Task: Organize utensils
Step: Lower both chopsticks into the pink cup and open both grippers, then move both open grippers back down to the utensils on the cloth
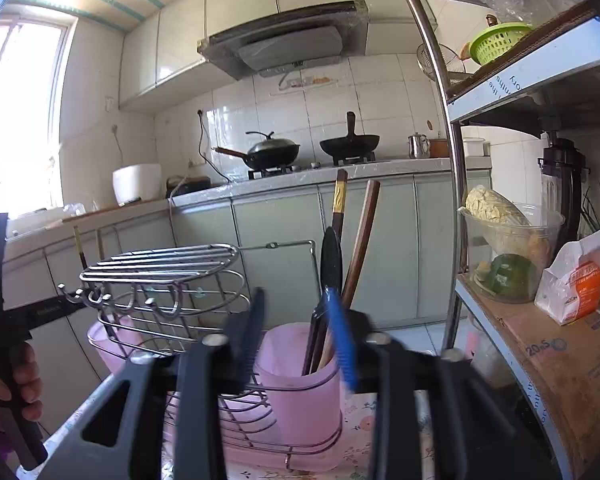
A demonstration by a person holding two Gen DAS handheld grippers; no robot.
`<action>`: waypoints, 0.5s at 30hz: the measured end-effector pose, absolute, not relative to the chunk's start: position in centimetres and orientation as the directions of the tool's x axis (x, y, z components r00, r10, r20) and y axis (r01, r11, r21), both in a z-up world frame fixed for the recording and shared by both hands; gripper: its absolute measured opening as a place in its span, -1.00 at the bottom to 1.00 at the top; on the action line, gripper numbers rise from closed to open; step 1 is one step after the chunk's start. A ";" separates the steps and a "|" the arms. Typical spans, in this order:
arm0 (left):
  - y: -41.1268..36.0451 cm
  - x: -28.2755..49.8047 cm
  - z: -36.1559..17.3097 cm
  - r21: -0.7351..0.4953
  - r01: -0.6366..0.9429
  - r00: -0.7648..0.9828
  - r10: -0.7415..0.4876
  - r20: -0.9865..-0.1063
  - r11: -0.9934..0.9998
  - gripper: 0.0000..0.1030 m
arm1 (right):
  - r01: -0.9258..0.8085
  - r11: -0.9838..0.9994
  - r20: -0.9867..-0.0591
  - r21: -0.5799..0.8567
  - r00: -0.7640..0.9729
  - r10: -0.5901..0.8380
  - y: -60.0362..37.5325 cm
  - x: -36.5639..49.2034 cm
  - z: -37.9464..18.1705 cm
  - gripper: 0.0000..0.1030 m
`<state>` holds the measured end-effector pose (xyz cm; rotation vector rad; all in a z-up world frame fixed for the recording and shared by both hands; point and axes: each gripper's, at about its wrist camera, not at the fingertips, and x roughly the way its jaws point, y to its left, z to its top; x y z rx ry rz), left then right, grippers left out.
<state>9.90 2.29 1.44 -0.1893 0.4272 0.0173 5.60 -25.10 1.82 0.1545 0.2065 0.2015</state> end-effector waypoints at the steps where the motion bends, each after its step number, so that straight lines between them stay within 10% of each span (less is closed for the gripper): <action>1: 2.2 9.8 1.4 -0.175 -0.058 0.910 -0.020 -0.414 0.983 -0.51 | -0.183 0.968 -0.185 0.171 0.959 0.214 -25.1 5.4 1.9 -0.31; 15: 1.9 7.4 2.4 -0.179 -0.029 0.916 -0.045 -0.400 0.983 -0.46 | -0.215 0.960 -0.174 0.178 0.954 0.246 -24.9 2.9 2.3 -0.17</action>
